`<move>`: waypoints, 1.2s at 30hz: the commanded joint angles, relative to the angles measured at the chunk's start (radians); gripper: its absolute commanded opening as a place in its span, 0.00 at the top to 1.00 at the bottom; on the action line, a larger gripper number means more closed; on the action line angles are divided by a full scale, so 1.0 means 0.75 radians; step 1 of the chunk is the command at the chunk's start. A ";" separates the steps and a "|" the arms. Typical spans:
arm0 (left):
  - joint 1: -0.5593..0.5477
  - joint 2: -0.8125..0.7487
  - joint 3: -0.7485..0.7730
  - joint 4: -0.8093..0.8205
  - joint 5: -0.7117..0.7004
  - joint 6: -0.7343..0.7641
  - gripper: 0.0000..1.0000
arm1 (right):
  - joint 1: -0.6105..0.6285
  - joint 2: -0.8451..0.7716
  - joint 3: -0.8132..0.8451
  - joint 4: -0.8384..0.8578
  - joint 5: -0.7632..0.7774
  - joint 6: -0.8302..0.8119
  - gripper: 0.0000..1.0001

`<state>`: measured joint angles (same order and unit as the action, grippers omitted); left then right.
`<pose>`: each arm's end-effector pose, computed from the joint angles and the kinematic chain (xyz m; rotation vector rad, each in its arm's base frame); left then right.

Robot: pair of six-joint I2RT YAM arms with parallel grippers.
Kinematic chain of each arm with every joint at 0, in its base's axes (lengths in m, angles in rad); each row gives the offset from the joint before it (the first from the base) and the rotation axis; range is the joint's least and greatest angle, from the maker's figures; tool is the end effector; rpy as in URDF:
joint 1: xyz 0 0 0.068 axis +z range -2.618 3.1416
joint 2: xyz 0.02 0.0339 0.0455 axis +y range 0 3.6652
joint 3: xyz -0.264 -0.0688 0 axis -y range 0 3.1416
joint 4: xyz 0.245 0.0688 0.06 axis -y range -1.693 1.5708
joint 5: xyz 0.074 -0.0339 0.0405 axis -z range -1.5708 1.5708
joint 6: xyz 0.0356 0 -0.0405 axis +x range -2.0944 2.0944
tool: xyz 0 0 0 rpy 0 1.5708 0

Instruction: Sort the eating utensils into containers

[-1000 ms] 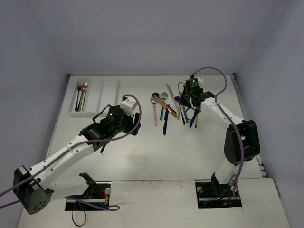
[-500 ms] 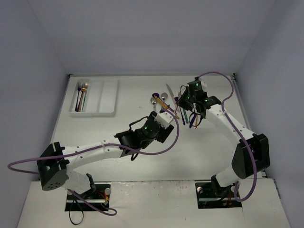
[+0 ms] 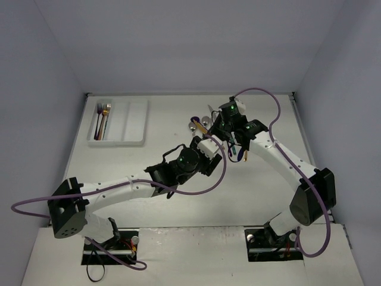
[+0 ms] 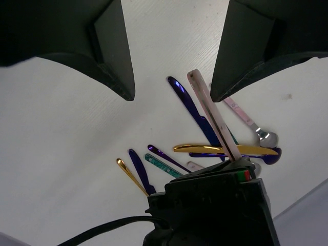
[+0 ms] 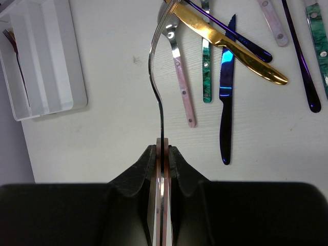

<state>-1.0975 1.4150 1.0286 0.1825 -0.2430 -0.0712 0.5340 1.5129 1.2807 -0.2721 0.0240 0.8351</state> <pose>0.1603 -0.2942 0.3156 0.7290 1.6589 -0.6264 0.3042 0.1789 0.3261 0.3419 2.1511 0.7927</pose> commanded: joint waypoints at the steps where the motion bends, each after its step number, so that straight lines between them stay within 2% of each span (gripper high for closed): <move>1: 0.020 0.003 0.005 0.144 0.004 -0.009 0.43 | 0.029 -0.004 0.074 -0.007 0.080 0.033 1.00; 12: 0.063 0.030 -0.036 0.162 -0.089 -0.051 0.52 | 0.055 0.000 0.087 -0.020 0.116 0.038 1.00; 20: 0.064 0.083 -0.027 0.169 -0.076 -0.056 0.57 | 0.067 0.008 0.092 -0.022 0.130 0.048 1.00; 25: 0.064 0.082 -0.035 0.197 -0.110 -0.067 0.68 | 0.073 0.013 0.096 -0.022 0.143 0.053 1.00; 36: 0.064 0.027 -0.112 0.297 -0.191 -0.117 1.00 | 0.089 0.020 0.099 -0.023 0.156 0.070 1.00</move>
<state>-1.0489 1.4962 0.9459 0.2965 -0.3677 -0.1347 0.5873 1.5293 1.3060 -0.3191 0.1130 0.8814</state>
